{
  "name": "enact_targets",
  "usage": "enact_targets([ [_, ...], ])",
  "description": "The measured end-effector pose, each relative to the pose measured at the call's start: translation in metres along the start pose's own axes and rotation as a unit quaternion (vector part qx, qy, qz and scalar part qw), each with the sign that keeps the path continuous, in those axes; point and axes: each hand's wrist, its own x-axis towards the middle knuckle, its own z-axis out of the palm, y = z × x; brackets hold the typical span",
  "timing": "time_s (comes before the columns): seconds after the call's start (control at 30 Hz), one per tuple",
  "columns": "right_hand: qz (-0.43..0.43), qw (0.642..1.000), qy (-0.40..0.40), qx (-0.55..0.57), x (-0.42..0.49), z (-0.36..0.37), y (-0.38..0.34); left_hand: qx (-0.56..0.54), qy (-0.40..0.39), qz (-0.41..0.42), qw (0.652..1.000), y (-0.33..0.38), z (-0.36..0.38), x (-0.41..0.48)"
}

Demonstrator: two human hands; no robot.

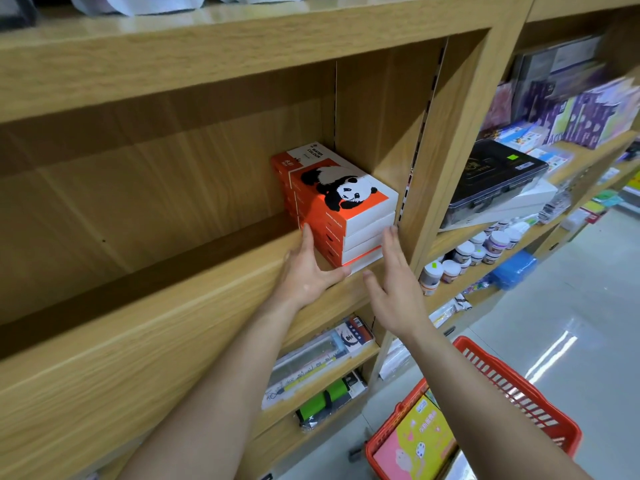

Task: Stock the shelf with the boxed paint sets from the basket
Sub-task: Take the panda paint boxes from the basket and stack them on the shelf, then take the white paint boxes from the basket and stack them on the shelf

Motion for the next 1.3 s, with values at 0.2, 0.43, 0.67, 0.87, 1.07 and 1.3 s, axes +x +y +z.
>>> enact_targets([
  [0.2, 0.001, 0.998, -0.021, -0.059, 0.001, 0.019, 0.011, 0.085, -0.040, 0.002, 0.996, -0.003, 0.006, 0.008],
  [0.43, 0.027, 0.997, -0.030, -0.069, 0.004, 0.030, 0.007, 0.104, -0.063, 0.027, 0.992, -0.011, 0.006, 0.017],
  [0.67, 0.024, 0.999, -0.028, -0.040, -0.017, -0.011, 0.012, 0.042, -0.049, 0.035, 0.997, -0.011, -0.025, -0.011],
  [0.87, 0.101, 0.994, -0.021, -0.038, -0.099, -0.037, 0.063, 0.036, -0.030, 0.147, 0.988, 0.004, 0.004, -0.109],
  [1.07, 0.302, 0.952, -0.010, -0.038, -0.208, -0.069, 0.193, 0.082, -0.174, 0.128, 0.973, -0.008, 0.140, -0.153],
  [1.3, 0.456, 0.888, -0.063, 0.017, -0.284, -0.022, 0.305, 0.161, -0.307, 0.025, 0.938, -0.064, 0.279, -0.139],
])
